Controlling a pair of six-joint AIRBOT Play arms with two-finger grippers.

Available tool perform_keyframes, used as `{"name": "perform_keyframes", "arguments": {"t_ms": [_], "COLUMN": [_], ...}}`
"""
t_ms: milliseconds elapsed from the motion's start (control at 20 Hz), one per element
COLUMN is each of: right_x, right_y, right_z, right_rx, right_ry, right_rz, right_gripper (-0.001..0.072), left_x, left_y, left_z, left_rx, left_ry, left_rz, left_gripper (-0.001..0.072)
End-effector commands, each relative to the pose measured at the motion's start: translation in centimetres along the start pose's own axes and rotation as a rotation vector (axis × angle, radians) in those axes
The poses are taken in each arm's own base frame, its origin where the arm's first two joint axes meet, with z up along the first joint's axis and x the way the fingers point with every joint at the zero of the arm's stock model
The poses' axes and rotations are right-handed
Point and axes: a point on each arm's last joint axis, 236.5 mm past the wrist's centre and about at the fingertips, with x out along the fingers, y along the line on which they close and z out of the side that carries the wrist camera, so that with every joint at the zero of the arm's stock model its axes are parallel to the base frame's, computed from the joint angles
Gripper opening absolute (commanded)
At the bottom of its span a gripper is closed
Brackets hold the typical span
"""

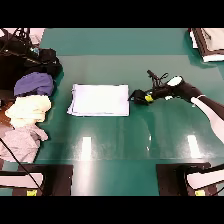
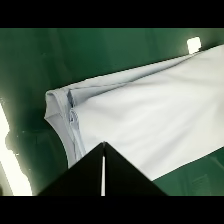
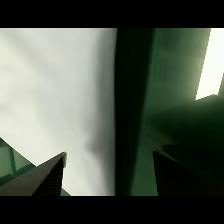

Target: Fold the shirts.

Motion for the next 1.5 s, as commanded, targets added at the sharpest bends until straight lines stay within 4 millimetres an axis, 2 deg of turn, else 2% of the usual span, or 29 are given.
{"name": "perform_keyframes", "arguments": {"t_ms": [0,50,150,250,300,350,450,550,650,700,850,1000,1150,1250,1300,1450], "right_x": [3.7,4.8,6.5,7.4,7.4,7.3,5.9,2.4,-3.0,-6.2,-16.1,-26.4,-35.6,-39.9,-41.4,-42.6], "right_y": [1.8,3.0,4.9,6.3,7.0,7.6,8.1,7.2,4.3,2.2,-4.7,-13.1,-20.6,-24.1,-25.7,-28.2], "right_z": [0.9,1.2,1.5,1.6,1.5,1.7,2.5,4.4,6.3,6.9,6.7,4.1,-1.0,-4.7,-6.7,-10.7], "right_rx": [0.024,0.005,-0.046,-0.083,-0.098,-0.115,-0.151,-0.154,-0.114,-0.075,0.084,0.253,0.445,0.575,0.632,0.761], "right_ry": [0.021,0.027,0.039,0.045,0.046,0.044,0.012,-0.051,-0.152,-0.21,-0.389,-0.598,-0.802,-0.929,-0.967,-1.015], "right_rz": [0.078,0.094,0.108,0.12,0.125,0.131,0.118,0.057,-0.019,-0.054,-0.127,-0.268,-0.413,-0.475,-0.51,-0.527], "right_gripper": [0.0618,0.0562,0.0537,0.0198,0.0082,0.0016,0.0014,0.0013,0.0012,0.0013,0.0012,0.0012,0.0012,0.0012,0.0012,0.0012], "left_x": [0.1,0.1,0.1,0.1,0.1,0.2,0.2,0.2,0.1,0.1,0.1,0.1,0.1,0.1,0.1,0.1], "left_y": [-0.5,-0.5,-0.5,-0.6,-0.6,-0.6,-0.6,-0.7,-0.8,-0.9,-0.9,-0.9,-0.9,-1.0,-1.0,-1.0], "left_z": [0.2,0.2,0.0,0.0,-0.1,-0.2,-0.3,-0.8,-1.3,-1.5,-1.5,-1.5,-1.3,-1.3,-1.3,-1.3], "left_rx": [0.014,0.015,0.014,0.014,0.015,0.014,0.014,0.014,0.014,0.014,0.014,0.005,-0.029,-0.046,-0.049,-0.048], "left_ry": [-0.009,-0.007,-0.001,0.002,0.006,0.01,0.015,0.036,0.057,0.064,0.065,0.064,0.059,0.057,0.057,0.058], "left_rz": [-0.005,-0.006,-0.007,-0.008,-0.009,-0.01,-0.011,-0.015,-0.019,-0.021,-0.022,-0.022,-0.021,-0.023,-0.025,-0.026], "left_gripper": [0.0023,0.0023,0.0023,0.0023,0.0023,0.0023,0.0023,0.0023,0.0023,0.0023,0.0023,0.0023,0.0023,0.0023,0.0023,0.0023]}}
